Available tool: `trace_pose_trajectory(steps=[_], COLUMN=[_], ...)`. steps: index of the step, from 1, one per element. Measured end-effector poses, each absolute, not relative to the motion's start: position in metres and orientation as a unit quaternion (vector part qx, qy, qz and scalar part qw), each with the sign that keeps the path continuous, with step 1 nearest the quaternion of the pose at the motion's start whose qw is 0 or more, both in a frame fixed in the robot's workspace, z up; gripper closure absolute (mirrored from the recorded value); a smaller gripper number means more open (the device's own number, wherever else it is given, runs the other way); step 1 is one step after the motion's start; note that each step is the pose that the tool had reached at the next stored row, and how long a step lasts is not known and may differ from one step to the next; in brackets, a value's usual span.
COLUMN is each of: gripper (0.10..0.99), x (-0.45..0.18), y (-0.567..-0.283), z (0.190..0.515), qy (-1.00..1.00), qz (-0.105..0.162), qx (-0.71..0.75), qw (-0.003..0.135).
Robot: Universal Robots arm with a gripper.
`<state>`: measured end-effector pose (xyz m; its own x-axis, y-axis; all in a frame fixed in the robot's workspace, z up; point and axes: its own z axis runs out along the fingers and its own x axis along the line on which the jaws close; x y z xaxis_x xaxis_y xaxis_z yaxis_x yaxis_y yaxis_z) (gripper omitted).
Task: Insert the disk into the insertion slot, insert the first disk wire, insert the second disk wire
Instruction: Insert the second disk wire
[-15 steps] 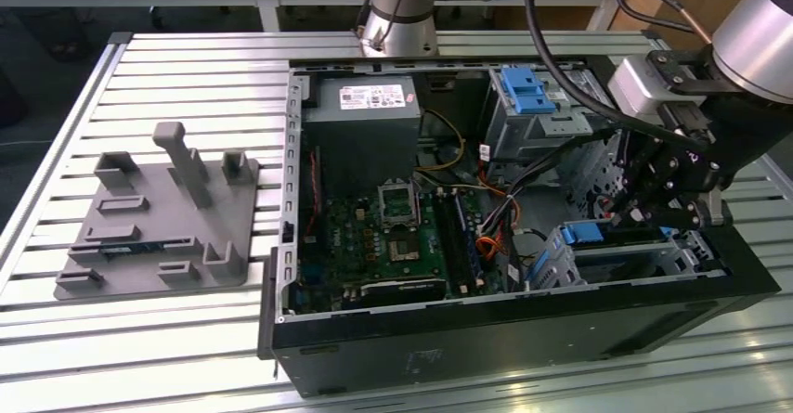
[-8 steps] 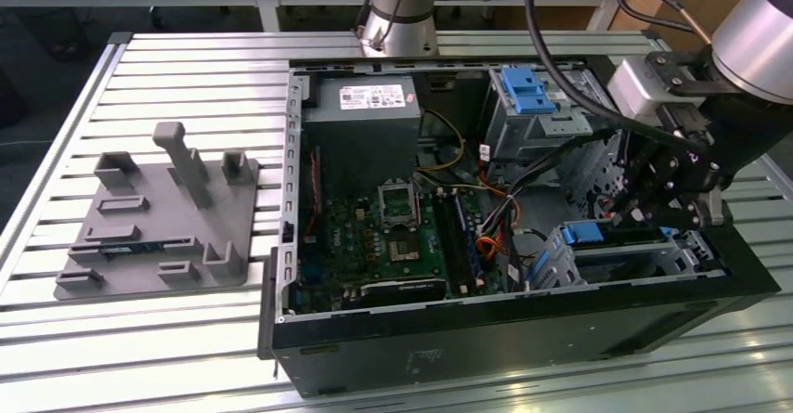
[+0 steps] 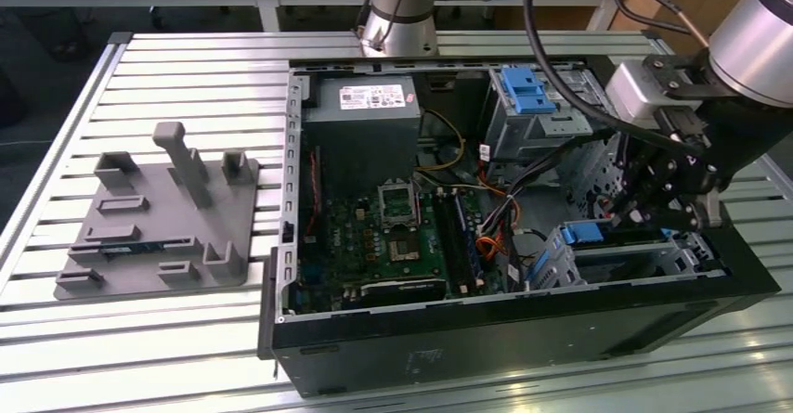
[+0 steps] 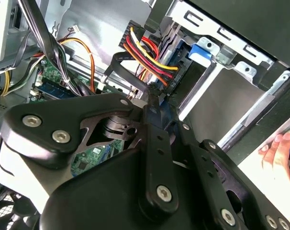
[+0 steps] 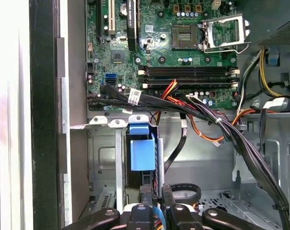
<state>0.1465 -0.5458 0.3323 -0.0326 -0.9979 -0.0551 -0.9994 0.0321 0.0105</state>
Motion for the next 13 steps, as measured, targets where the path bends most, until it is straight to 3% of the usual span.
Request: trace_pose_trajectory(steps=[13], gripper=[0.886], x=[0.1465], y=[-0.5458], z=[0.3285], qy=[0.717], qz=[0.023], qx=[-0.696], qw=[0.016])
